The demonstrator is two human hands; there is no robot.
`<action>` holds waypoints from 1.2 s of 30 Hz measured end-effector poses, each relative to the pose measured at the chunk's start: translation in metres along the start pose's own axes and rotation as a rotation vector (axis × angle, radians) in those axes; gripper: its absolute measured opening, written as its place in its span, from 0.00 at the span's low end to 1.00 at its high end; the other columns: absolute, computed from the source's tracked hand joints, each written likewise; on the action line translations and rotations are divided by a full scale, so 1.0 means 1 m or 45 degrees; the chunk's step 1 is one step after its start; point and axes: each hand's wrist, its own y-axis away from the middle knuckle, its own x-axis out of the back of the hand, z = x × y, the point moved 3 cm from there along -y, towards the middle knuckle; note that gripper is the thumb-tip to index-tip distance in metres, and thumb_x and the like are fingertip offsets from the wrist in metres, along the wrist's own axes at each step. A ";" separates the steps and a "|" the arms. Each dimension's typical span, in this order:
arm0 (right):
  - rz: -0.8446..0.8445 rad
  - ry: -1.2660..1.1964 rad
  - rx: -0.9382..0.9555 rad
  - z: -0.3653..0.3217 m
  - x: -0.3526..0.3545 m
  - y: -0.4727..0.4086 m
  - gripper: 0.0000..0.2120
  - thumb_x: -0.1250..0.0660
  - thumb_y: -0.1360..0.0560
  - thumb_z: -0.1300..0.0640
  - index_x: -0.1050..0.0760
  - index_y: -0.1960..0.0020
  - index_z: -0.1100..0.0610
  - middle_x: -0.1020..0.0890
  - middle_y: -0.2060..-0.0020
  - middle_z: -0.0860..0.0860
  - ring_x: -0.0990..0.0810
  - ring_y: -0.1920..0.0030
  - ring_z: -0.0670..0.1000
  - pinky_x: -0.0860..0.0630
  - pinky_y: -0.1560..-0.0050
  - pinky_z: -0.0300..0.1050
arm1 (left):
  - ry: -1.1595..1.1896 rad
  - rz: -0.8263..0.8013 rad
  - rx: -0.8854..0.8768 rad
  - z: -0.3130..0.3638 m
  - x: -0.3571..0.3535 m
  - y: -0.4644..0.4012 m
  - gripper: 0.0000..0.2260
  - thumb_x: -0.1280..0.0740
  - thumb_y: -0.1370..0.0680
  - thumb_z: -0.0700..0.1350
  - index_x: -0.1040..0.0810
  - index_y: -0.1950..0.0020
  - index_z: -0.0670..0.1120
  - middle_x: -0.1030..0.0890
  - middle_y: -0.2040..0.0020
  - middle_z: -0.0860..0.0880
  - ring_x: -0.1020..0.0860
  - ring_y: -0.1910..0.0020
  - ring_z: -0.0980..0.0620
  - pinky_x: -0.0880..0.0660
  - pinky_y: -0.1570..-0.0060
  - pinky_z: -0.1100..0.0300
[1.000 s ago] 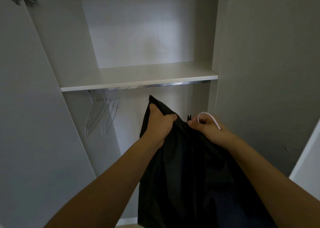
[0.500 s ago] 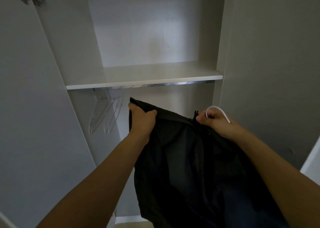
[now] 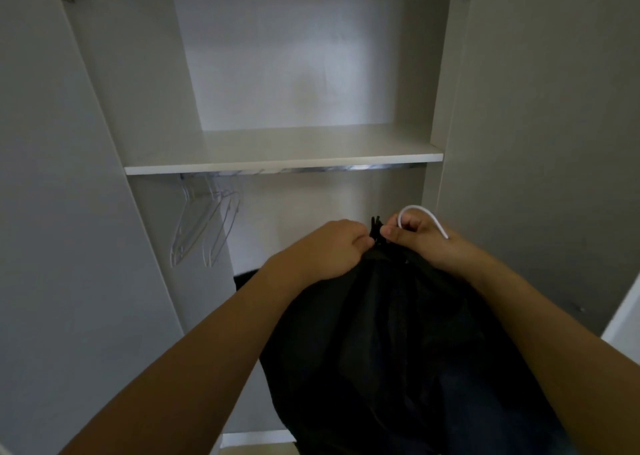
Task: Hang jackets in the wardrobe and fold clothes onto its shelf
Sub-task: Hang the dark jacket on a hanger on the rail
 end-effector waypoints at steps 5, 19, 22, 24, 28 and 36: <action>-0.134 0.179 -0.103 0.016 0.004 0.000 0.08 0.33 0.23 0.56 0.22 0.61 0.51 0.19 0.65 0.44 0.21 0.61 0.42 0.25 0.55 0.38 | -0.163 0.192 -0.149 -0.007 -0.007 0.014 0.11 0.44 0.17 0.46 0.26 0.50 0.40 0.25 0.55 0.46 0.26 0.56 0.49 0.30 0.54 0.55; -0.100 0.219 0.090 -0.009 -0.002 -0.025 0.10 0.35 0.22 0.58 0.25 0.59 0.62 0.23 0.65 0.50 0.24 0.64 0.40 0.28 0.59 0.33 | 0.089 -0.061 0.149 -0.013 0.002 -0.008 0.14 0.43 0.17 0.53 0.24 0.51 0.45 0.23 0.53 0.49 0.24 0.52 0.50 0.31 0.56 0.57; -0.125 0.306 0.061 -0.006 0.003 -0.022 0.09 0.34 0.22 0.55 0.23 0.58 0.59 0.20 0.61 0.54 0.21 0.60 0.46 0.25 0.54 0.39 | 0.114 0.053 0.109 -0.016 -0.006 -0.007 0.16 0.45 0.16 0.50 0.27 0.60 0.45 0.25 0.60 0.49 0.26 0.58 0.51 0.33 0.61 0.62; -0.150 0.380 0.023 0.000 0.010 -0.020 0.09 0.34 0.22 0.54 0.24 0.60 0.55 0.21 0.63 0.50 0.21 0.59 0.46 0.26 0.52 0.42 | 0.079 0.130 0.075 -0.019 -0.001 -0.002 0.17 0.46 0.16 0.51 0.28 0.61 0.45 0.26 0.62 0.50 0.27 0.61 0.54 0.36 0.65 0.66; -0.120 0.496 -0.037 0.009 0.026 -0.018 0.08 0.35 0.22 0.55 0.23 0.58 0.55 0.21 0.61 0.50 0.21 0.57 0.48 0.27 0.51 0.39 | -0.029 0.143 0.082 -0.037 0.023 0.018 0.16 0.46 0.16 0.49 0.28 0.58 0.43 0.25 0.60 0.50 0.27 0.60 0.55 0.35 0.62 0.63; -0.004 0.368 0.146 -0.016 0.006 -0.033 0.08 0.35 0.22 0.57 0.24 0.59 0.54 0.22 0.64 0.48 0.23 0.61 0.43 0.28 0.58 0.32 | 0.096 0.011 0.195 -0.022 0.015 -0.001 0.15 0.43 0.18 0.55 0.24 0.49 0.46 0.23 0.50 0.47 0.26 0.53 0.51 0.34 0.60 0.59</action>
